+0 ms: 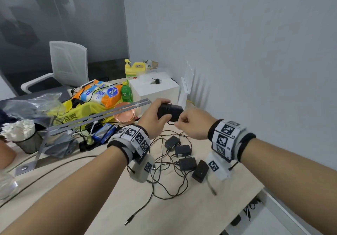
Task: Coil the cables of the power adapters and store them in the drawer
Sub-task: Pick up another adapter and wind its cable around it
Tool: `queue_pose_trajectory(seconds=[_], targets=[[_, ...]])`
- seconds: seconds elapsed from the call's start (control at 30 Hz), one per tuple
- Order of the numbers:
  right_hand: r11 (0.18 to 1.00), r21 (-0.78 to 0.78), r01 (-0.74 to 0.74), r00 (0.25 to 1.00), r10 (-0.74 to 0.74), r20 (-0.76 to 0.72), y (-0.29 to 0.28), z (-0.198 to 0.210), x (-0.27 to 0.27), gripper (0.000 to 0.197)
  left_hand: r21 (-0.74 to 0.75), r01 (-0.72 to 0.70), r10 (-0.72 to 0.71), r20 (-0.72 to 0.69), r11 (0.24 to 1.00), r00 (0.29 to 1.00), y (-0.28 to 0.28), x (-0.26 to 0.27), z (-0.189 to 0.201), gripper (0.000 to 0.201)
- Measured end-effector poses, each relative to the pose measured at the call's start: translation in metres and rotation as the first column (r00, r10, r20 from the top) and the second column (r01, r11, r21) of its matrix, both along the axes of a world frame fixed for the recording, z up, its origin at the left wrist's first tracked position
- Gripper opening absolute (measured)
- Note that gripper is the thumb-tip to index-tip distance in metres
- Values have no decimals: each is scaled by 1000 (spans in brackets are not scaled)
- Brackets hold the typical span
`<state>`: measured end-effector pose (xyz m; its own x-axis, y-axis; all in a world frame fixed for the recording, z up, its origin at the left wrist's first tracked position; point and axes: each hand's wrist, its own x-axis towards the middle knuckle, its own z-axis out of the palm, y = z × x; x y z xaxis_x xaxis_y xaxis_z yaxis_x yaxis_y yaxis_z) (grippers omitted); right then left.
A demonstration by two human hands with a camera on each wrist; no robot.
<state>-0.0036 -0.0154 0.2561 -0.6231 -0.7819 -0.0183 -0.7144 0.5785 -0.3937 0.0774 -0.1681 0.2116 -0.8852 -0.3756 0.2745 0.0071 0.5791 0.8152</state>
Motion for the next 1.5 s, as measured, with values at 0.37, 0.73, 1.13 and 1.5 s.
queue_pose_trajectory(seconds=[0.37, 0.73, 1.13, 1.5], targets=[[892, -435, 125, 976, -31, 218, 4, 8, -25, 21, 405, 330, -372, 26, 853, 928, -1, 12, -2, 33], [812, -480, 330, 887, -93, 453, 6, -14, -28, 24, 629, 223, -249, -48, 744, 967, 26, 9, -6, 31], [954, -225, 196, 935, -113, 337, 6, -46, -5, 28, 541, -46, 110, -87, 839, 990, 21, 0, -8, 39], [995, -53, -79, 997, 78, -19, 10, -6, -1, 28, -23, 70, -65, 167, 997, 984, -4, 10, -19, 52]])
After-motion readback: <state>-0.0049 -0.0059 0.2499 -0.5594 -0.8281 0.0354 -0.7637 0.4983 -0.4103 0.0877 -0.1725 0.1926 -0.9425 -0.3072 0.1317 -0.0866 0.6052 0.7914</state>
